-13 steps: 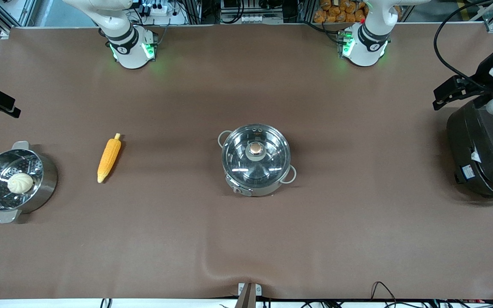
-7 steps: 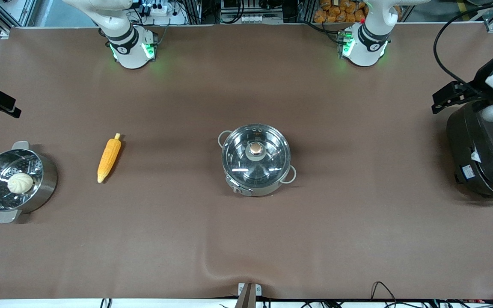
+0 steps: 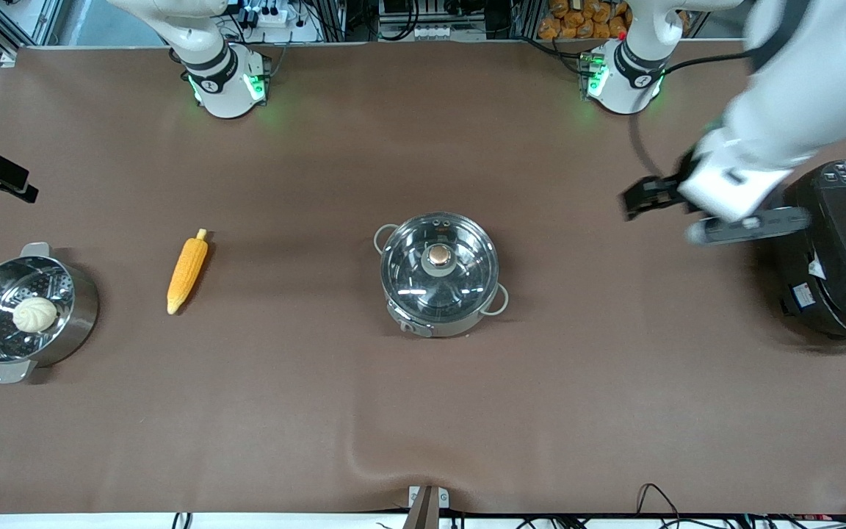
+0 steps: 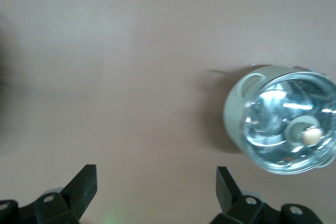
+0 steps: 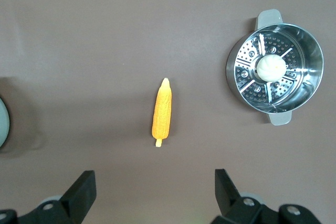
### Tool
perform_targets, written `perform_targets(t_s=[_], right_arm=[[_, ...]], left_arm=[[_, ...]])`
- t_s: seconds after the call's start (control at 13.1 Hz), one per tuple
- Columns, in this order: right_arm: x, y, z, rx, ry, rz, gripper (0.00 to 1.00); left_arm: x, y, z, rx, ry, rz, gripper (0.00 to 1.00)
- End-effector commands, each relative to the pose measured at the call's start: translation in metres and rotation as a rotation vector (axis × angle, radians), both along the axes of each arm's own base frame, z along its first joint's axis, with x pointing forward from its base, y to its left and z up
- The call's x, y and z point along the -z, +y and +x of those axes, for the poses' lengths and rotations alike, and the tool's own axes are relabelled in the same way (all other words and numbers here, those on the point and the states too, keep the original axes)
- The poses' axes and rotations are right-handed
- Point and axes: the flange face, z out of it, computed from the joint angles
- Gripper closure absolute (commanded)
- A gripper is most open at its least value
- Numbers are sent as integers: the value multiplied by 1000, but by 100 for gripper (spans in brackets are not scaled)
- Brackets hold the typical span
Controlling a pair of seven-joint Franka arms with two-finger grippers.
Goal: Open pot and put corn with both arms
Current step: 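Move the left gripper over the glass lid of the middle pot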
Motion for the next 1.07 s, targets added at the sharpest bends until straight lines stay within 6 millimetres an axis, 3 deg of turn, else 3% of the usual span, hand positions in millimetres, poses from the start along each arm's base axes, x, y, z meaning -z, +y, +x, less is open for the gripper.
perform_targets(t_s=[0.0, 0.38, 0.61, 0.76, 0.99], right_arm=[[-2, -1, -7, -2, -5, 3, 0], [19, 9, -5, -17, 35, 3, 0], [91, 10, 4, -14, 23, 19, 0], [122, 8, 9, -12, 15, 17, 0], [187, 4, -2, -10, 9, 16, 0]], left_arm=[[22, -61, 10, -75, 5, -22, 0], [78, -163, -2, -175, 3, 1, 0], [105, -210, -16, -212, -25, 19, 0], [114, -223, -16, -226, -41, -2, 0], [145, -238, -10, -221, -82, -2, 0]])
